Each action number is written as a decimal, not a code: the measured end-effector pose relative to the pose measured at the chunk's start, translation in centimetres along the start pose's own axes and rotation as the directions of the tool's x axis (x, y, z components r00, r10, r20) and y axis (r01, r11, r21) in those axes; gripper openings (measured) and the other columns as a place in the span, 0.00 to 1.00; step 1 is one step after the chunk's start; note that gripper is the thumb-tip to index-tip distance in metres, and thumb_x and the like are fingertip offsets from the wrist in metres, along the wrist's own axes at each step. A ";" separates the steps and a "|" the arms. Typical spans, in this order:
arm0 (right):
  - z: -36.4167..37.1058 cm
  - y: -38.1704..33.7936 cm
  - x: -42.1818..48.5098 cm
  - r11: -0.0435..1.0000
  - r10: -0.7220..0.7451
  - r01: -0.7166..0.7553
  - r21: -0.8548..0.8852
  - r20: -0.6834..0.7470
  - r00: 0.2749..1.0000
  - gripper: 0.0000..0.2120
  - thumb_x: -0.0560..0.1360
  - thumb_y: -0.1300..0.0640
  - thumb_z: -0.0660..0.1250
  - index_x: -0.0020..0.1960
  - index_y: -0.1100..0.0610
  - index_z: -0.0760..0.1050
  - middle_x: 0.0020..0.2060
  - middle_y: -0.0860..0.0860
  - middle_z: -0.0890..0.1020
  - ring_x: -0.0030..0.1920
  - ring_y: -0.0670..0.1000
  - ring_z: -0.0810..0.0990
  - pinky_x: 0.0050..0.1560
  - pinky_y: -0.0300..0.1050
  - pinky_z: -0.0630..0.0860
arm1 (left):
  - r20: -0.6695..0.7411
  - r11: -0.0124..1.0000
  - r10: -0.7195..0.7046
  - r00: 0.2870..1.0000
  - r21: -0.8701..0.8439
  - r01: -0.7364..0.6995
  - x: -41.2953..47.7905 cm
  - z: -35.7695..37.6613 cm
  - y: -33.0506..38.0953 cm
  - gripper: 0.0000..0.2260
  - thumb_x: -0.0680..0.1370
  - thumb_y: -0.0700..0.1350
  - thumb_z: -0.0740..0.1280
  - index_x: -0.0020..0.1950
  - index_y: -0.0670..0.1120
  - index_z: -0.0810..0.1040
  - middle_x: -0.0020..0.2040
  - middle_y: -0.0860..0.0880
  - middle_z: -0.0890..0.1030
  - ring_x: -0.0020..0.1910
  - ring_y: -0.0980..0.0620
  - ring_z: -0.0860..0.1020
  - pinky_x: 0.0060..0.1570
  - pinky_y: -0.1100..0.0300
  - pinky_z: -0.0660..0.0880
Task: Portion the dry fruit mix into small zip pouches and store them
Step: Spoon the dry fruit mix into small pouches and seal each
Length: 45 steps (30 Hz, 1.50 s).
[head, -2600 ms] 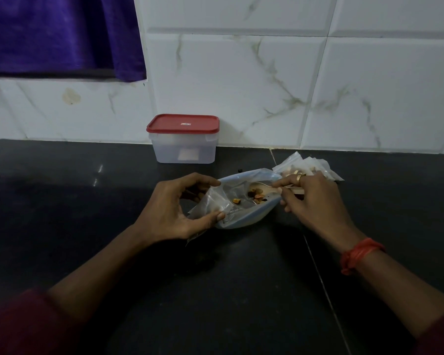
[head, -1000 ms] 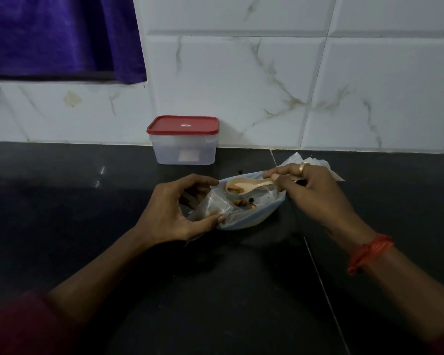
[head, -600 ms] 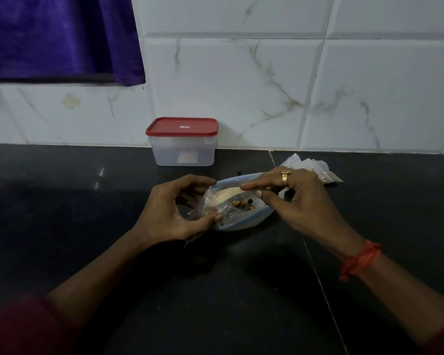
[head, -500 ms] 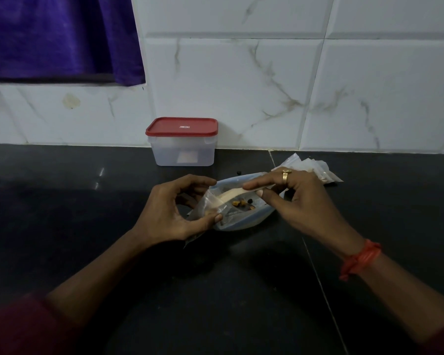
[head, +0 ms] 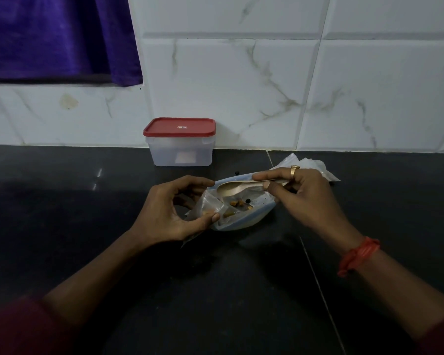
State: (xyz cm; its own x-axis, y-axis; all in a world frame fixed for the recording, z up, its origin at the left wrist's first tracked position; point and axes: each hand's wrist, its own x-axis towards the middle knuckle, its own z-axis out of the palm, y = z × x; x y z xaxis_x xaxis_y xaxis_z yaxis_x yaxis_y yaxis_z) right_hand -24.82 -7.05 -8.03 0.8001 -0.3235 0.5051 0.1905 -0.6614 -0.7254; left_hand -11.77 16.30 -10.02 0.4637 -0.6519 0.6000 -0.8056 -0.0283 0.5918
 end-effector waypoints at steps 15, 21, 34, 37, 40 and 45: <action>-1.0 1.1 0.2 0.947 -0.027 -0.031 -0.321 -0.174 0.984 0.11 0.76 0.56 0.70 0.48 0.40 0.84 0.30 0.41 0.81 0.34 0.45 0.79 0.48 0.47 0.78 | 0.037 1.000 0.002 0.999 -0.003 -0.002 0.0 -0.1 -0.6 0.25 0.70 0.46 0.80 0.65 0.48 0.78 0.59 0.54 0.82 0.55 0.53 0.82 0.48 0.57 0.82; -1.1 1.7 0.2 0.891 0.090 -0.118 -0.439 -0.084 0.992 0.11 0.79 0.53 0.66 0.53 0.37 0.83 0.42 0.44 0.86 0.43 0.44 0.79 0.55 0.51 0.77 | 0.025 1.000 0.008 1.000 0.004 -0.008 -0.1 0.0 -0.6 0.25 0.69 0.46 0.80 0.64 0.48 0.79 0.58 0.54 0.82 0.55 0.52 0.82 0.47 0.56 0.82; -0.5 2.1 0.1 0.888 0.086 -0.101 -0.449 -0.052 0.995 0.11 0.77 0.52 0.65 0.53 0.39 0.83 0.42 0.45 0.85 0.48 0.46 0.79 0.54 0.46 0.71 | 0.029 1.000 0.005 1.000 -0.003 -0.005 -0.1 0.0 -0.7 0.25 0.70 0.46 0.80 0.65 0.48 0.78 0.58 0.53 0.82 0.54 0.51 0.83 0.47 0.54 0.83; -0.4 2.0 0.1 0.869 0.092 -0.120 -0.479 -0.082 0.992 0.10 0.77 0.48 0.65 0.53 0.42 0.84 0.40 0.46 0.84 0.44 0.47 0.78 0.49 0.46 0.73 | 0.027 1.000 0.006 1.000 0.003 -0.006 -0.1 0.0 -0.7 0.25 0.70 0.45 0.80 0.64 0.48 0.79 0.57 0.53 0.82 0.54 0.52 0.83 0.47 0.55 0.82; -0.4 2.1 0.1 0.860 0.061 -0.114 -0.497 -0.122 0.991 0.11 0.78 0.46 0.65 0.51 0.46 0.85 0.38 0.48 0.85 0.42 0.48 0.79 0.48 0.47 0.73 | 0.031 1.000 0.007 0.999 0.003 -0.007 0.0 0.1 -0.7 0.25 0.70 0.45 0.80 0.65 0.48 0.79 0.58 0.53 0.82 0.54 0.52 0.83 0.47 0.55 0.83; -0.3 1.9 0.2 0.874 -0.018 -0.038 -0.484 -0.110 0.994 0.09 0.77 0.49 0.67 0.52 0.43 0.85 0.38 0.44 0.85 0.40 0.43 0.77 0.51 0.35 0.63 | 0.030 1.000 0.011 0.999 0.000 -0.011 0.0 0.0 -0.6 0.24 0.70 0.45 0.80 0.64 0.46 0.79 0.58 0.53 0.82 0.54 0.53 0.82 0.47 0.57 0.82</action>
State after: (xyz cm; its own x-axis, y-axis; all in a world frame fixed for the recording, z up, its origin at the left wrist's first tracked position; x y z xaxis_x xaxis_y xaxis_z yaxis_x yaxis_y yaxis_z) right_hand -24.48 -8.56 -9.15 0.7289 -0.3846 0.5663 -0.1397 -0.8934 -0.4269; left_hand -11.30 16.35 -10.39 0.4436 -0.6744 0.5903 -0.8107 -0.0211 0.5850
